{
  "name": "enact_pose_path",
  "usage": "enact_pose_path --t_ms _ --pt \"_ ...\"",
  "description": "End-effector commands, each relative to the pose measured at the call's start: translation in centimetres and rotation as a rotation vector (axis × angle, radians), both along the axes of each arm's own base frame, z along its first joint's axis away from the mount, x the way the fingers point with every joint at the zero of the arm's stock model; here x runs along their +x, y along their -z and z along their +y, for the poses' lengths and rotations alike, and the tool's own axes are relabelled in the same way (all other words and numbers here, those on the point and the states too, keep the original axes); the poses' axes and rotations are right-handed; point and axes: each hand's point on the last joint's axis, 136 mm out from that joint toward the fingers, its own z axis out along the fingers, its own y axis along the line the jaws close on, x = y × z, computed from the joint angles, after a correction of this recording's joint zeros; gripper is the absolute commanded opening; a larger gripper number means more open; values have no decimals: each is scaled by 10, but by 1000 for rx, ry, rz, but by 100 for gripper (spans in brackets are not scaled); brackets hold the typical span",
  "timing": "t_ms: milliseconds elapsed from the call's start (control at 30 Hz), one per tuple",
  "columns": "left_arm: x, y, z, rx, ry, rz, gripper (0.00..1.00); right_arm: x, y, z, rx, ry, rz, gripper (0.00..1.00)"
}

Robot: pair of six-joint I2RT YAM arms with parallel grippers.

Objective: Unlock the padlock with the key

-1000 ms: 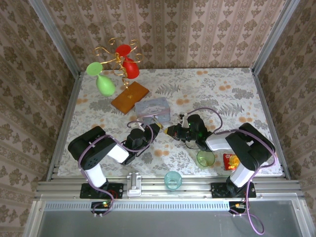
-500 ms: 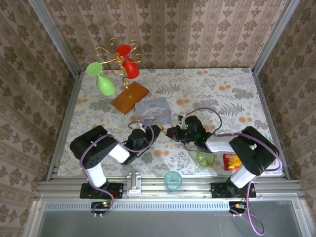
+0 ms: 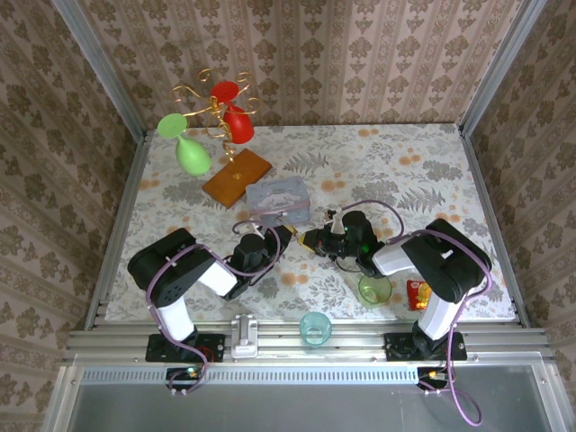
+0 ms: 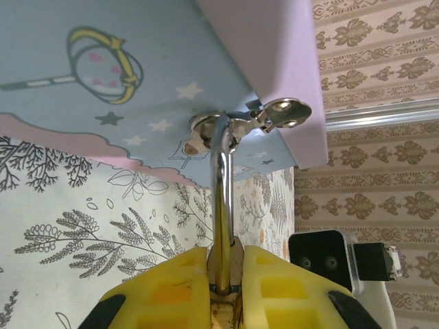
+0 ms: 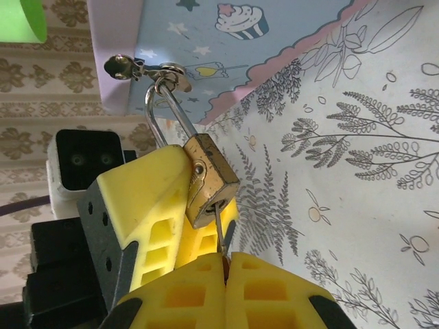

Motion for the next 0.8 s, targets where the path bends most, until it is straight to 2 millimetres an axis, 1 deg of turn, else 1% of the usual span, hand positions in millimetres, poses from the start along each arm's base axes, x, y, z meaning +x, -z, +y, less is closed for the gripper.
enact_pose_path --t_ms 0,200,300,333,467,600,767 --pt "-29 -44 -41 -141 213 -68 0 18 -39 10 125 7 -114 0" --pt "-29 -57 -42 -156 224 -98 0 12 -35 6 72 -33 -154 0" --pt "-30 -59 -43 -166 236 -94 0 13 -20 -8 1 -21 -133 0" --pt "-30 -59 -44 -167 237 -92 0 14 -18 -13 -4 -11 -130 0" --pt "-32 -64 -46 -185 247 -90 0 18 -21 -19 48 -6 -112 0" --pt "-32 -73 -48 -193 251 -117 0 22 -12 -18 96 -9 -58 0" --pt "-33 -70 -50 -193 261 -108 0 26 -3 -21 132 -6 -14 0"
